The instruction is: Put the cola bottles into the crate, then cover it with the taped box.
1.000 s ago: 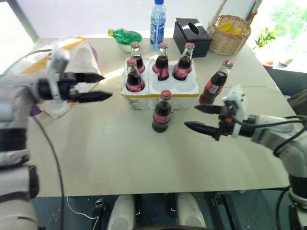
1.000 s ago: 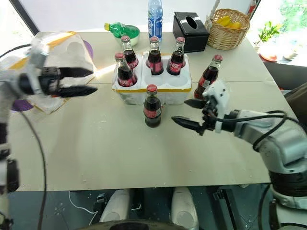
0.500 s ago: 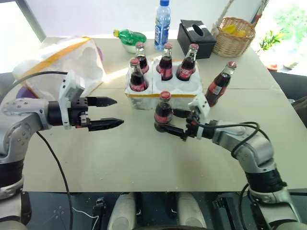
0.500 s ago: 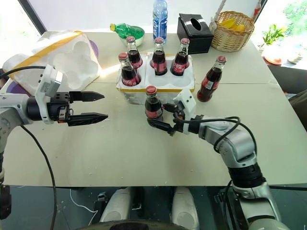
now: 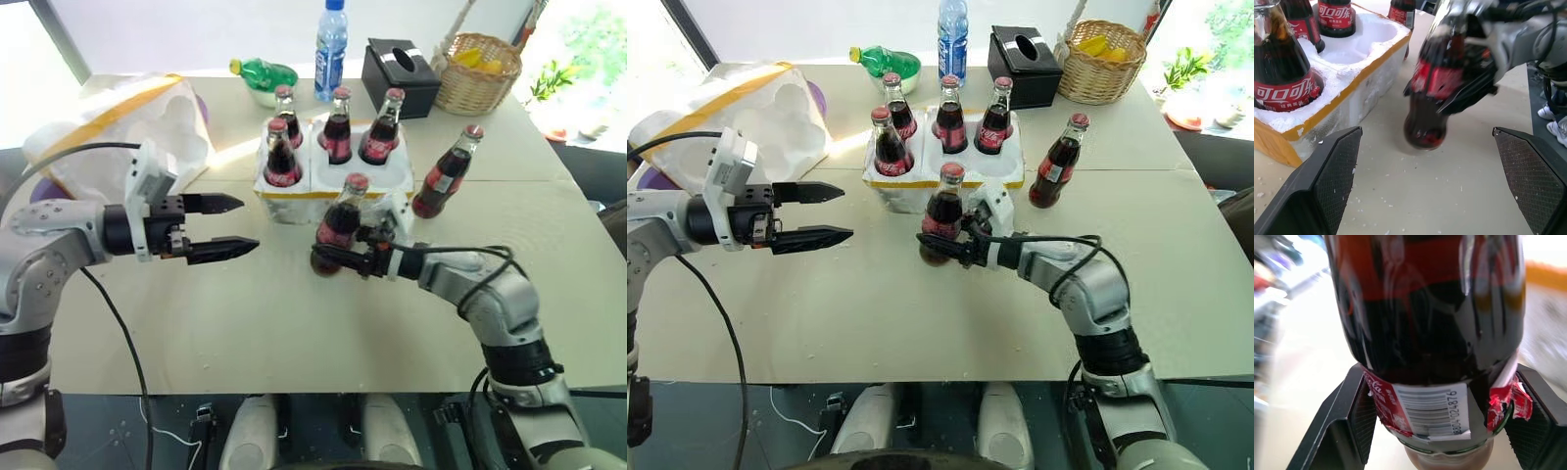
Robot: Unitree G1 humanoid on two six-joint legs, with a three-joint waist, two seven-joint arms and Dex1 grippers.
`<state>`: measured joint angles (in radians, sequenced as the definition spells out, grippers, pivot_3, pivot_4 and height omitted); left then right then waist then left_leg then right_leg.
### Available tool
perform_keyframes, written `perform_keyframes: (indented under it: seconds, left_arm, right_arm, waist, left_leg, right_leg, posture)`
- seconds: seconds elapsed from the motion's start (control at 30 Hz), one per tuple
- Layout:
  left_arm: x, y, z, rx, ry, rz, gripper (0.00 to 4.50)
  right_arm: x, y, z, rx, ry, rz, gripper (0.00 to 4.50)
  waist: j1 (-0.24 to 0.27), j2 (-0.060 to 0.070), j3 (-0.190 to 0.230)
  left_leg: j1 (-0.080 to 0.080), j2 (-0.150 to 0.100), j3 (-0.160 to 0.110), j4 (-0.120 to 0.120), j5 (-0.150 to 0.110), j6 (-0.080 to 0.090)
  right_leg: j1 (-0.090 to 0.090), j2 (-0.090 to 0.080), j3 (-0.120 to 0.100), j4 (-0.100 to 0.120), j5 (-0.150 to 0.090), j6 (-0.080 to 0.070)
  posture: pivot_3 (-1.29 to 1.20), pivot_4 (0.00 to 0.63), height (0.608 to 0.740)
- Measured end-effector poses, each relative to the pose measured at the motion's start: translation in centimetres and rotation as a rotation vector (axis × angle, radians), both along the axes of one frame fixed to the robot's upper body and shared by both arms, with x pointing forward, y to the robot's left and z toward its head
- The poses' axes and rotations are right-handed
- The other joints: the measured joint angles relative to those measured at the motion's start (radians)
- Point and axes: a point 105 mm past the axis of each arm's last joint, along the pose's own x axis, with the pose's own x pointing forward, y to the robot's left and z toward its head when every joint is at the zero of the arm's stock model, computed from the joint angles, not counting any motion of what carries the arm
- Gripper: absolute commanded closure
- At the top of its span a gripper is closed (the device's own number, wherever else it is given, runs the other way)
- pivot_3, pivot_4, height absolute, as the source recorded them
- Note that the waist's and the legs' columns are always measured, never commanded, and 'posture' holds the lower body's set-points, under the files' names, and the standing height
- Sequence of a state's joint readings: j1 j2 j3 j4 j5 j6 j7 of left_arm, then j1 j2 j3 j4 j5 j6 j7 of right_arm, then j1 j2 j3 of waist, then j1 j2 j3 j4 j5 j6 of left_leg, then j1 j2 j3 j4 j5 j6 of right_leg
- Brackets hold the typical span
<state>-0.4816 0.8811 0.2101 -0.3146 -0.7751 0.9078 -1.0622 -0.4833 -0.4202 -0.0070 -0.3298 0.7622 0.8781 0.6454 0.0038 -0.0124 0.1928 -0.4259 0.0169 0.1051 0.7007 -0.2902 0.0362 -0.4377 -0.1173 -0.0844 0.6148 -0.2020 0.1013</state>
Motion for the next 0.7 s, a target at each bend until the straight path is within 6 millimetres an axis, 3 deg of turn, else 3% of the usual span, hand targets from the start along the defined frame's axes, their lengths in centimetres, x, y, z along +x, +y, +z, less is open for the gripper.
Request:
perform_keyframes:
  seconds: [0.13, 0.23, 0.3, 0.4, 0.5, 0.7]
  left_arm:
    - [0.4, 0.1, 0.0, -0.021, -0.004, 0.025, 0.0]
    - [0.7, -0.1, 0.1, -0.041, -0.018, 0.032, 0.0]
    - [0.8, -0.2, 0.3, -0.047, -0.028, 0.035, 0.0]
    - [1.1, -0.3, 0.9, -0.056, -0.054, 0.048, 0.0]
    - [1.7, -0.5, 1.4, -0.084, -0.072, 0.069, 0.0]
    - [2.0, -0.4, 1.9, -0.096, -0.107, 0.094, 0.0]
  right_arm:
    - [0.6, -0.7, 6.4, 0.061, -0.144, -0.018, 1.64]
    - [4.0, -1.1, 9.4, 0.04, -0.219, -0.181, 1.64]
    - [6.2, -1.6, 9.0, -0.016, -0.226, -0.284, 1.64]
    - [8.4, -1.1, 6.0, -0.1, -0.163, -0.342, 1.64]
    - [8.5, 0.5, 5.8, -0.129, -0.198, -0.322, 1.64]
    - [10.1, 0.9, 2.4, -0.151, -0.104, -0.373, 1.64]
  waist:
    - [-0.002, 0.0, 0.0]
    - [-0.011, 0.0, 0.0]
    - [-0.012, 0.0, 0.0]
    - [-0.019, 0.0, 0.0]
    - [-0.021, 0.0, 0.0]
    - [-0.021, 0.0, 0.0]
  left_leg:
    - [0.001, 0.0, 0.0, 0.0, 0.0, 0.0]
    - [0.001, 0.0, 0.0, 0.0, 0.001, -0.002]
    - [0.0, -0.001, 0.0, 0.0, 0.001, -0.002]
    - [-0.001, -0.002, 0.001, -0.001, 0.001, -0.001]
    - [-0.001, -0.001, 0.001, -0.002, 0.001, -0.001]
    - [-0.001, -0.001, 0.002, -0.002, 0.001, -0.001]
  right_leg:
    - [0.0, 0.0, 0.0, 0.0, 0.0, 0.0]
    - [0.0, 0.0, 0.0, 0.0, 0.0, -0.001]
    - [0.0, 0.0, 0.0, 0.0, 0.0, -0.001]
    - [-0.002, 0.0, 0.0, 0.001, 0.0, 0.0]
    - [-0.003, 0.002, 0.0, 0.001, 0.0, 0.0]
    - [-0.002, 0.001, 0.0, 0.0, 0.0, 0.0]
  posture:
    - [0.0, 0.15, 0.74]
    - [0.0, 0.15, 0.74]
    - [0.0, 0.15, 0.74]
    - [0.0, 0.15, 0.74]
    - [0.0, 0.15, 0.74]
    - [0.0, 0.15, 0.74]
